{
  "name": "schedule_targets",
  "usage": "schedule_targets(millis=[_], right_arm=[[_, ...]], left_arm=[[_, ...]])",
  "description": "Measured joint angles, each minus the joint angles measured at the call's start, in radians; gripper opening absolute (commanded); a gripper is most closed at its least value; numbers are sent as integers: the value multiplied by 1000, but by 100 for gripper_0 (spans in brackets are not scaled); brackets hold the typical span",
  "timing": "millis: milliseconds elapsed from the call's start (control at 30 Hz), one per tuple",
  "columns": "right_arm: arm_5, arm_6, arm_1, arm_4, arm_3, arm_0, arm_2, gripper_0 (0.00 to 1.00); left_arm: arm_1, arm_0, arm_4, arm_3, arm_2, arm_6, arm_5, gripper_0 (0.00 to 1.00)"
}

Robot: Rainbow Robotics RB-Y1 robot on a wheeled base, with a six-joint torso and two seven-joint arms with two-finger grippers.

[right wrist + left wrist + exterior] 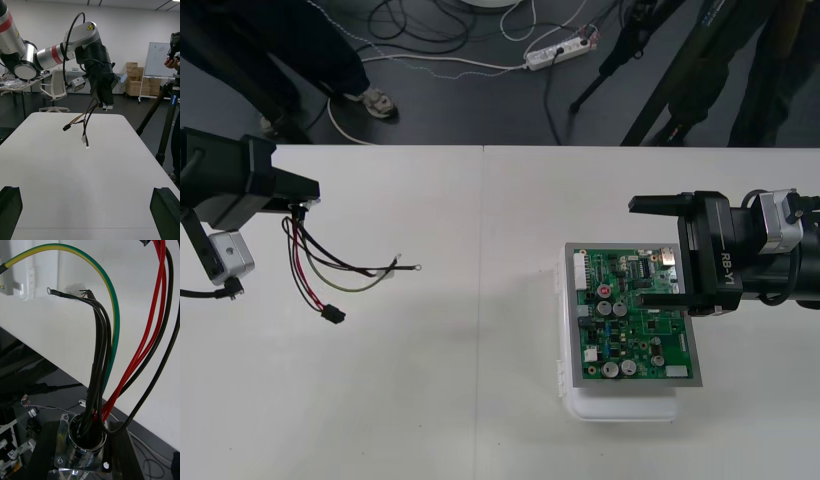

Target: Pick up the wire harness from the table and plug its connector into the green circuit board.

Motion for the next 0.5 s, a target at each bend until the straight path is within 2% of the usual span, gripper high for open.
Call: schedule_targets(millis=[267, 500], right_arm=[[0, 0, 0, 0, 0, 0, 0, 100], [0, 0, 0, 0, 0, 0, 0, 100]], left_arm=[[-26, 0, 199, 170, 16, 90, -1, 0], [-46, 0, 301, 232, 16, 321, -1, 0]])
